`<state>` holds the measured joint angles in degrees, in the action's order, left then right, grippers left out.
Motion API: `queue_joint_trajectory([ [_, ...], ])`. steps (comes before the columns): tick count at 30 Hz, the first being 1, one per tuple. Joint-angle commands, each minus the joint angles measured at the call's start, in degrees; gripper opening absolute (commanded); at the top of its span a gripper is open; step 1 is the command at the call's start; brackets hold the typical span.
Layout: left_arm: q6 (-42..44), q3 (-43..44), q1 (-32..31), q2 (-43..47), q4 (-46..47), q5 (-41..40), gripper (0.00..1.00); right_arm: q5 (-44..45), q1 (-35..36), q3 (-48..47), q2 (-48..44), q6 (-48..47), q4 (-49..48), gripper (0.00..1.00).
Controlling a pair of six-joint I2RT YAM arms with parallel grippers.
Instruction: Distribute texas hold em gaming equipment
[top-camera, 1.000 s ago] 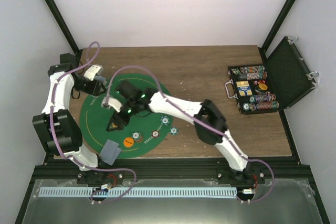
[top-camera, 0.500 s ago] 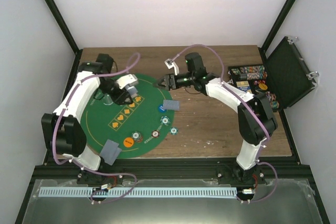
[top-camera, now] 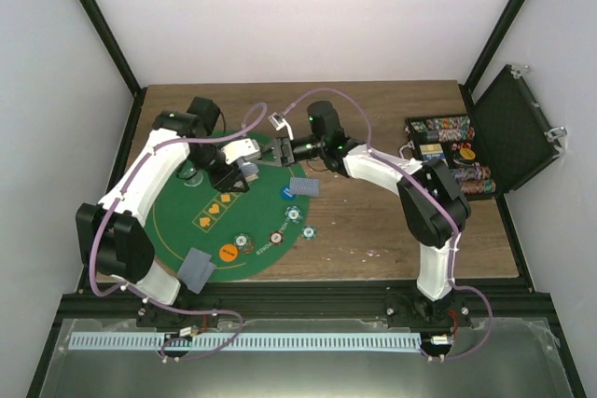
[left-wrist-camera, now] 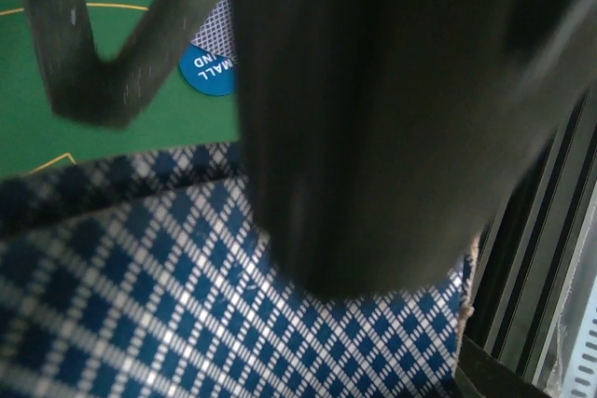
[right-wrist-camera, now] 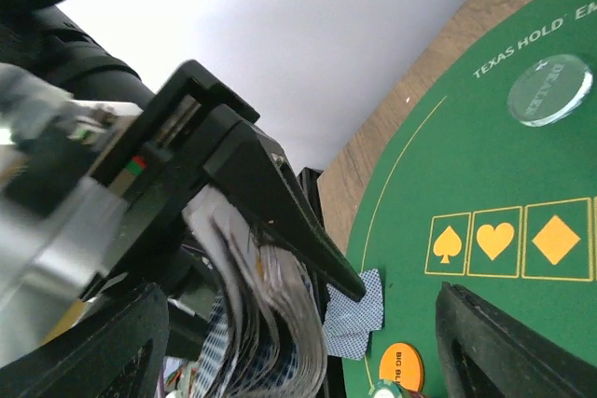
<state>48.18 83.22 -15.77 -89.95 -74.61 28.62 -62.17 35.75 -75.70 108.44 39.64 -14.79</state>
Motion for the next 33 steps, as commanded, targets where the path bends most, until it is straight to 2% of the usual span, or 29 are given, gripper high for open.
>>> queue_joint_trajectory([
  [1, 0.5, 1.7, -0.5, -0.1, -0.1, 2.3, 0.48, -0.7, 2.2, -4.2, 2.9, 0.6, -1.8, 0.79],
  [7, 0.8, 1.3, -0.4, -0.2, -0.3, 2.2, 0.47, 0.0, 3.2, -7.0, 5.5, 0.4, -0.9, 0.76],
  [11, 0.9, 1.2, -0.4, 0.2, 0.1, 0.9, 0.47, 3.5, 3.1, -6.5, 4.6, -3.0, 4.5, 0.71],
  [18, 0.8, 0.0, -0.4, 0.4, 0.9, -1.1, 0.46, 9.9, 1.6, -3.0, 0.4, -7.2, 10.2, 0.56],
  [28, 0.4, -0.4, -0.4, 0.4, 1.2, -1.9, 0.46, 11.3, 1.6, -4.1, -1.2, -11.2, 14.4, 0.39],
  [31, 0.4, -0.3, -0.4, 0.5, 1.1, -1.9, 0.46, 12.0, 1.6, -4.8, -1.0, -12.2, 15.6, 0.37],
  [33, 0.5, -0.3, -0.4, 0.5, 1.1, -1.8, 0.46, 10.7, 1.6, -5.4, -0.7, -12.5, 15.7, 0.43],
])
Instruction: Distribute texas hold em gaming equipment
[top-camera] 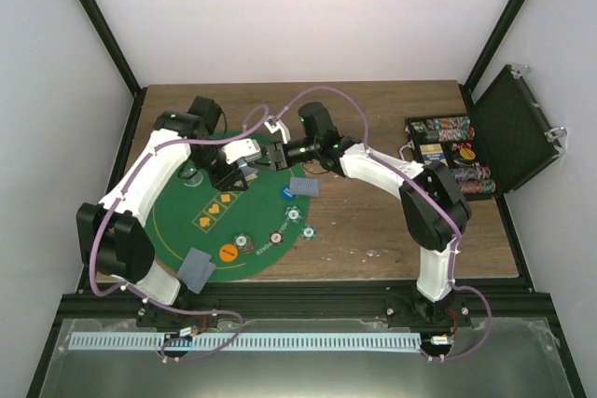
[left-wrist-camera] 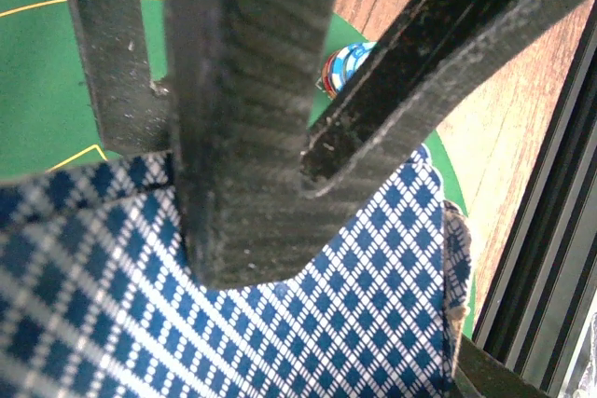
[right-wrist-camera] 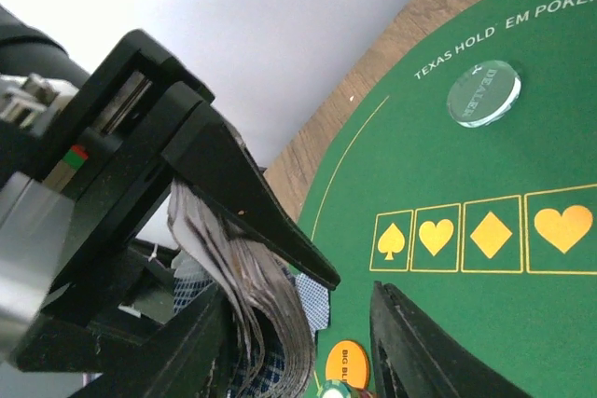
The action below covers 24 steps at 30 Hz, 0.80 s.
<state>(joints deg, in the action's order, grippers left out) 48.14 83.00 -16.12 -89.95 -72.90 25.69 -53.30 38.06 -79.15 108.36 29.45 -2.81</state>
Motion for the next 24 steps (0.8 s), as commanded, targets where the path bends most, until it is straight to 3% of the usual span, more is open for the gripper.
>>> queue_joint_trajectory([
  [1, 0.5, -0.1, -0.1, 0.4, -0.6, 1.3, 0.46, 0.0, -0.7, -2.3, -0.1, -2.1, 2.8, 0.46],
  [7, 0.2, 0.2, -0.1, 0.1, -0.6, 2.3, 0.46, -4.6, 0.9, -7.4, 4.5, -1.1, 0.9, 0.58],
  [14, 0.2, 0.2, -0.1, 0.3, -0.5, 2.9, 0.46, -2.6, 1.3, -9.1, 6.7, -0.7, 0.8, 0.61],
  [24, 0.1, 0.1, -0.1, 0.3, -0.1, 2.5, 0.46, 6.5, -0.6, -1.2, 0.3, -2.7, 3.0, 0.38],
])
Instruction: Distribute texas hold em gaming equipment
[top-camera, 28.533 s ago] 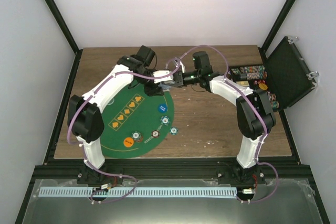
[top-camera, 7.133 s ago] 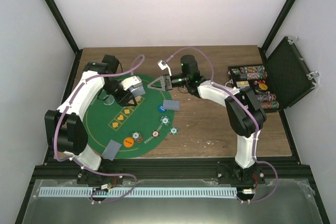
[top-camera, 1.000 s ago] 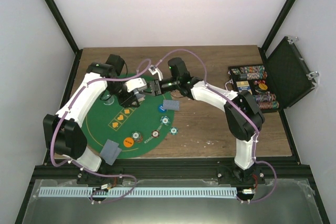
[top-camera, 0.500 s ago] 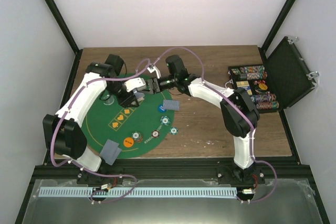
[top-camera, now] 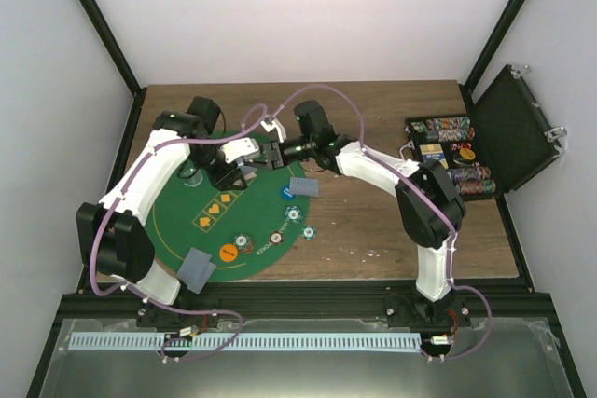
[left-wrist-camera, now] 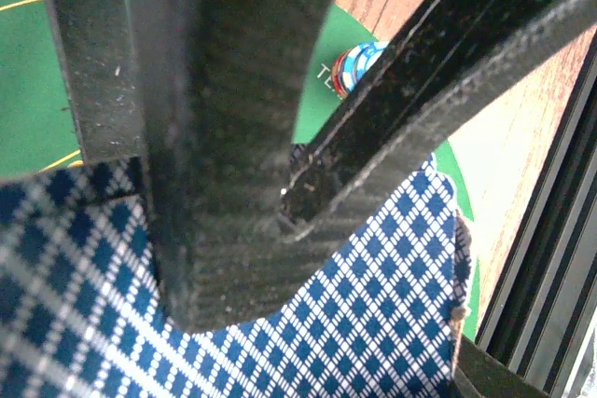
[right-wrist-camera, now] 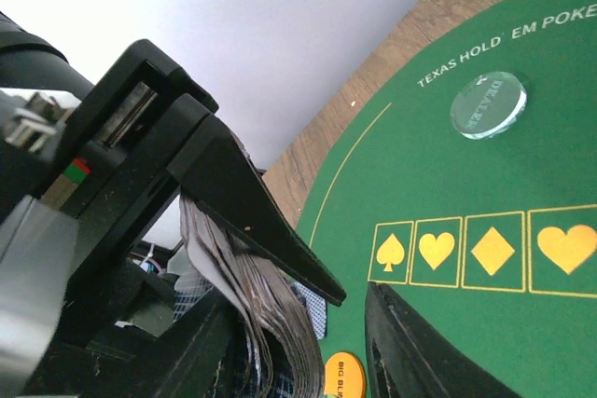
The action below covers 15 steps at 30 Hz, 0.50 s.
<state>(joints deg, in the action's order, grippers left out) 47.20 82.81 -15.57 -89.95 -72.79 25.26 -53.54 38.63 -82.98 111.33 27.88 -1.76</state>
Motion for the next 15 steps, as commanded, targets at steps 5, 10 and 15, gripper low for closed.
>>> queue_joint_trajectory([
  [5, 0.9, 0.3, -0.6, 0.3, -0.1, 2.9, 0.46, 6.5, -1.2, 3.2, -3.3, -2.3, 2.8, 0.33],
  [10, 0.9, -0.3, -0.6, 0.5, 0.1, 2.3, 0.46, 8.9, -1.3, 3.4, -4.3, -4.0, 4.9, 0.29],
  [15, 0.8, -0.4, -0.6, 0.5, 0.3, 2.4, 0.46, 10.0, -1.7, 3.9, -4.7, -4.8, 6.1, 0.28],
])
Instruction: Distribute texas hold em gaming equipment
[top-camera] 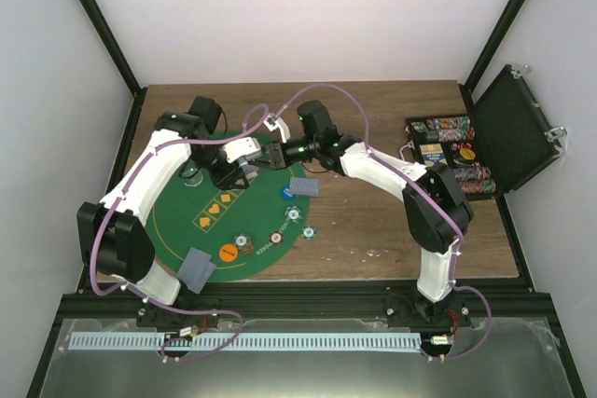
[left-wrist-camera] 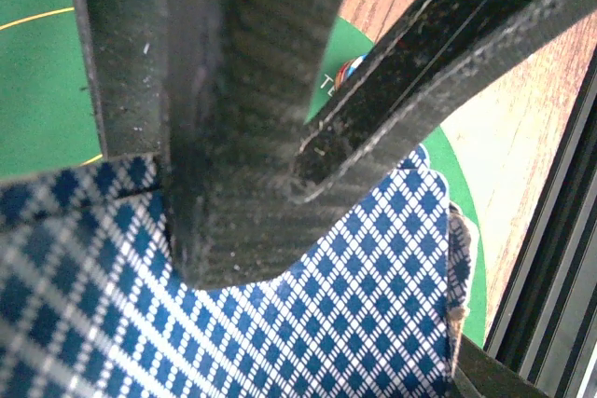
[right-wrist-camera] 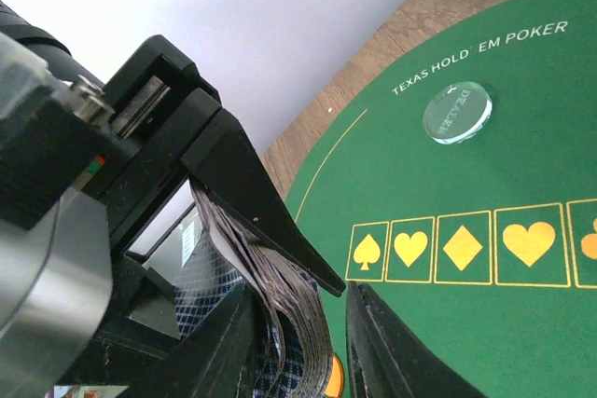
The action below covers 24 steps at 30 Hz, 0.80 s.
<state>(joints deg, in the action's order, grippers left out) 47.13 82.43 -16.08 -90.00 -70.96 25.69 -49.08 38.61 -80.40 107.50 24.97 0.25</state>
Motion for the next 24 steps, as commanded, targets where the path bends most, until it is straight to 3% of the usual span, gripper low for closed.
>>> queue_joint_trajectory([
  [1, 0.9, 0.1, -0.1, 0.5, -1.6, 1.9, 0.46, 5.2, -1.7, 1.2, -1.0, -2.1, 4.0, 0.28],
  [4, 0.9, 0.0, -0.1, 0.5, -1.5, 1.8, 0.46, 3.2, -1.8, 1.1, -1.2, -2.7, 3.7, 0.31],
  [7, 0.9, 0.0, -0.1, 0.4, -1.5, 1.9, 0.46, -4.2, -2.1, 1.1, -0.2, -0.8, 0.0, 0.44],
  [11, 0.7, 0.5, -0.1, 0.2, -1.5, 2.5, 0.47, -12.5, -2.0, 1.4, 3.5, 10.4, -11.9, 0.54],
  [19, 1.0, 0.6, -0.1, -0.8, -1.5, 2.1, 0.47, -16.7, -0.6, -0.9, 8.6, 17.5, -19.9, 0.54],
  [24, 0.9, 0.6, -0.1, -1.2, -1.0, 2.5, 0.48, -18.1, 0.6, -1.8, 10.5, 19.6, -21.8, 0.45],
])
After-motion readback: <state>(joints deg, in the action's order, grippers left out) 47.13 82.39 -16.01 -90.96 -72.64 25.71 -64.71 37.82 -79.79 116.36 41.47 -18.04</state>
